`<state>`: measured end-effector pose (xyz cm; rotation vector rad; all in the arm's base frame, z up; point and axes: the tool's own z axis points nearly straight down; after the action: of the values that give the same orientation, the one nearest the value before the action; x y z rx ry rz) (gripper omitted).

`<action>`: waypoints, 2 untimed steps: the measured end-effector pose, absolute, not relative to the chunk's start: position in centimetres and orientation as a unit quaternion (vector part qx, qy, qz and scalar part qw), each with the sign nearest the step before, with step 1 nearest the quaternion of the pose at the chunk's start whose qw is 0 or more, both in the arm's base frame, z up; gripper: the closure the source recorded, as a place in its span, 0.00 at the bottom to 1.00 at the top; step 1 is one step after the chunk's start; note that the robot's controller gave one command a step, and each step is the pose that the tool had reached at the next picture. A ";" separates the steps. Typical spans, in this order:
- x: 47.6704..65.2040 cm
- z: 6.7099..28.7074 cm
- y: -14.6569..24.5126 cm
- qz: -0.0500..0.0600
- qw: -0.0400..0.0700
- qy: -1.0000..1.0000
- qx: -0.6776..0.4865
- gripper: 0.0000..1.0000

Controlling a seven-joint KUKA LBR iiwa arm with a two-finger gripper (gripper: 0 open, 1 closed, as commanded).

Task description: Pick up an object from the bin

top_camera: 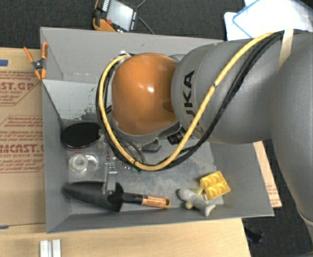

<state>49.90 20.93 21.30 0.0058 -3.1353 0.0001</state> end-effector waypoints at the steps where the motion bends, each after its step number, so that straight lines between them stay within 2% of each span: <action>1: 50.1 21.6 20.8 -0.001 -0.001 -1.000 0.000 0.00; 2: 48.1 6.8 22.2 -0.003 -0.004 -1.000 -0.014 0.00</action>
Offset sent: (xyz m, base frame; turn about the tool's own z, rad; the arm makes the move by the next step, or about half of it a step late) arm -0.0196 0.0118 -0.1430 0.0305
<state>48.09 22.23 6.77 -0.0440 -3.1494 -0.0098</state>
